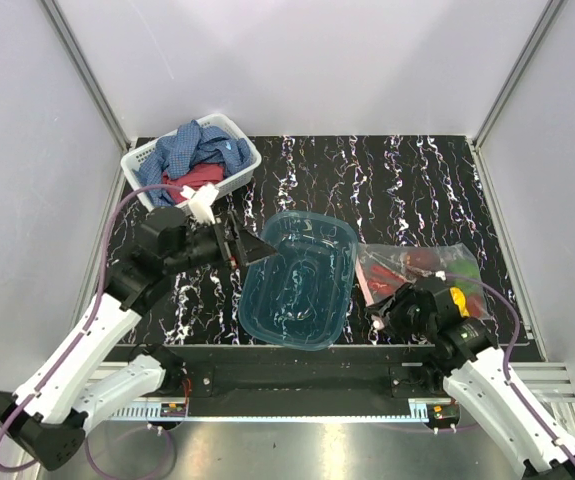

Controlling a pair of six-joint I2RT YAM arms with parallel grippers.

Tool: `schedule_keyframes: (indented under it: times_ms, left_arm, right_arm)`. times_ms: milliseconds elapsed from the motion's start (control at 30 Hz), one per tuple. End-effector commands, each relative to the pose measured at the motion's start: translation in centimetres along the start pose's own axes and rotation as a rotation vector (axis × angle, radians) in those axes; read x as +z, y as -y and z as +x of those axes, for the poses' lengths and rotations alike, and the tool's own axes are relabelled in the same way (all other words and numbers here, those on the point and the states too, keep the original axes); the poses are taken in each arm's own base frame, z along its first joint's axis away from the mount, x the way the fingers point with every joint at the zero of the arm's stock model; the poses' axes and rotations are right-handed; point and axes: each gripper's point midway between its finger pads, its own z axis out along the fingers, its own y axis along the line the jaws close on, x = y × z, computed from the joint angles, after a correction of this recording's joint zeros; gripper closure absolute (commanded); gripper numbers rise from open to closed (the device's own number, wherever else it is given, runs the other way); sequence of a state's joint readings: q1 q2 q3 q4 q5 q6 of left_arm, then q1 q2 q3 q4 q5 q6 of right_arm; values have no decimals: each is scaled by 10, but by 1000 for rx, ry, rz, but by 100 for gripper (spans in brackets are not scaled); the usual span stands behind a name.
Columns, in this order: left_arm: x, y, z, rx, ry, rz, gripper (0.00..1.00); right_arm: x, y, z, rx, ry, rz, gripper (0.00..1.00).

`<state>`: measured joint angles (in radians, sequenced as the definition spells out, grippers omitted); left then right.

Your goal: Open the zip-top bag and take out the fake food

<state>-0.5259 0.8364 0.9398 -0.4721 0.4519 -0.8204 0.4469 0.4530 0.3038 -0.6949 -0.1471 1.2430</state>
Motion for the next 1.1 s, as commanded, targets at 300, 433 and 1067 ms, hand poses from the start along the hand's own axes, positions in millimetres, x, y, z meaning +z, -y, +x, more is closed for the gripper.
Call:
schedule_keyframes:
  times_ms: [300, 433, 1067]
  left_arm:
    - [90, 45, 24, 18, -165, 106, 5]
    - [134, 53, 34, -32, -240, 123, 7]
    - [214, 40, 116, -389, -482, -2, 19]
  right_arm:
    - [-60, -59, -29, -42, 164, -139, 78]
    - [-75, -64, -31, -32, 188, -154, 78]
    - [-107, -84, -42, 126, 263, -300, 78]
